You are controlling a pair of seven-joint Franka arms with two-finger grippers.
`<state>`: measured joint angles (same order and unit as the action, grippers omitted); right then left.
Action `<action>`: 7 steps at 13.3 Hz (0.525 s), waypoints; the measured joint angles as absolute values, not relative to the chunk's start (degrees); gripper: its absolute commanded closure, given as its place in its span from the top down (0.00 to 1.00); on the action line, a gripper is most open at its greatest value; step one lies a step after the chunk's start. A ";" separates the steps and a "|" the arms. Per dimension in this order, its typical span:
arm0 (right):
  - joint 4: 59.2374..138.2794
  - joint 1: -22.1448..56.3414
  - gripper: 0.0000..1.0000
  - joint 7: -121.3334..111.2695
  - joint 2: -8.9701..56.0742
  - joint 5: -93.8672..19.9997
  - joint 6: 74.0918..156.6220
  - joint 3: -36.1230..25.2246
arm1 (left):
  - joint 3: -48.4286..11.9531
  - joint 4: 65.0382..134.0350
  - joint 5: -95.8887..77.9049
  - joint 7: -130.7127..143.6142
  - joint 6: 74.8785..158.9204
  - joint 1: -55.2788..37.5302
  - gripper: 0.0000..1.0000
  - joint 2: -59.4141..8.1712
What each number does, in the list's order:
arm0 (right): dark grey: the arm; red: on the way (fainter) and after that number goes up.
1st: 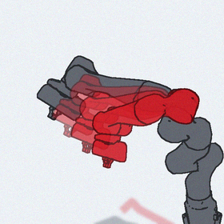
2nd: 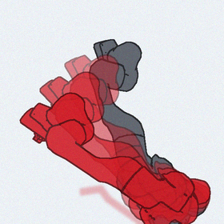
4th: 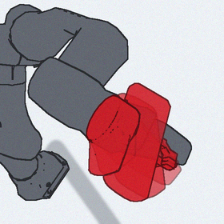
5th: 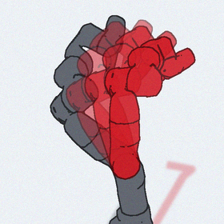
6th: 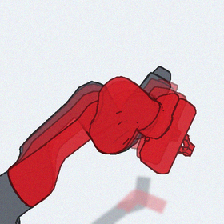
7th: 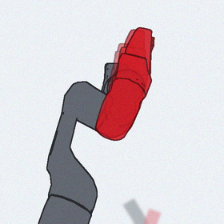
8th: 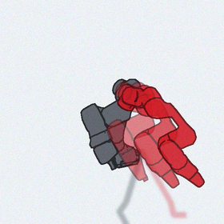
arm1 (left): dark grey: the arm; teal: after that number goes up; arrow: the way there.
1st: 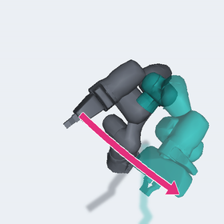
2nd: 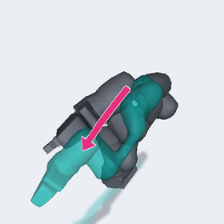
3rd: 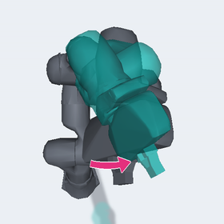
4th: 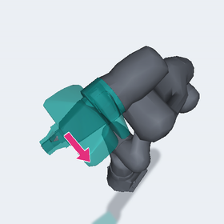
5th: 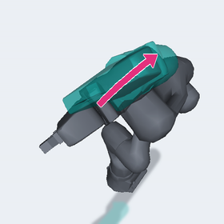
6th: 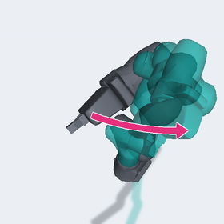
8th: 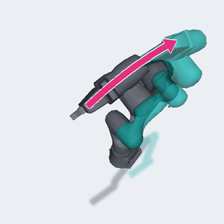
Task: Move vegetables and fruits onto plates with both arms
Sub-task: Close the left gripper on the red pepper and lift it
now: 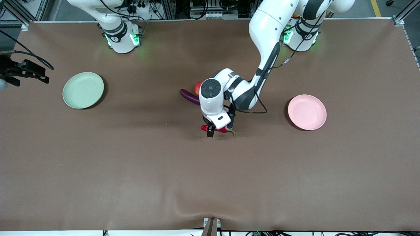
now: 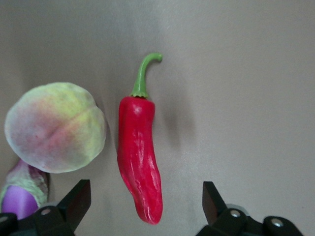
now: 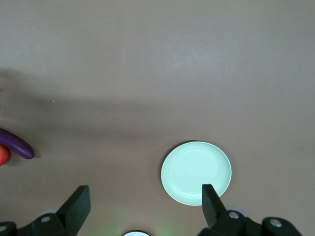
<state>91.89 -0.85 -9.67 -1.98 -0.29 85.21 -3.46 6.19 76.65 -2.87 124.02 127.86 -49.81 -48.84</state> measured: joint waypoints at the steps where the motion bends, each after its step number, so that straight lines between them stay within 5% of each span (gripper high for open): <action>1: 91.89 -0.85 1.00 -9.67 -1.96 -0.29 85.21 -3.46 | 6.19 76.60 -2.87 124.49 128.31 -49.86 1.00 -49.38; 7: 91.89 -0.85 1.00 -9.67 -1.89 -0.29 84.97 -3.47 | 6.27 76.52 -2.87 126.48 131.62 -49.84 1.00 -52.68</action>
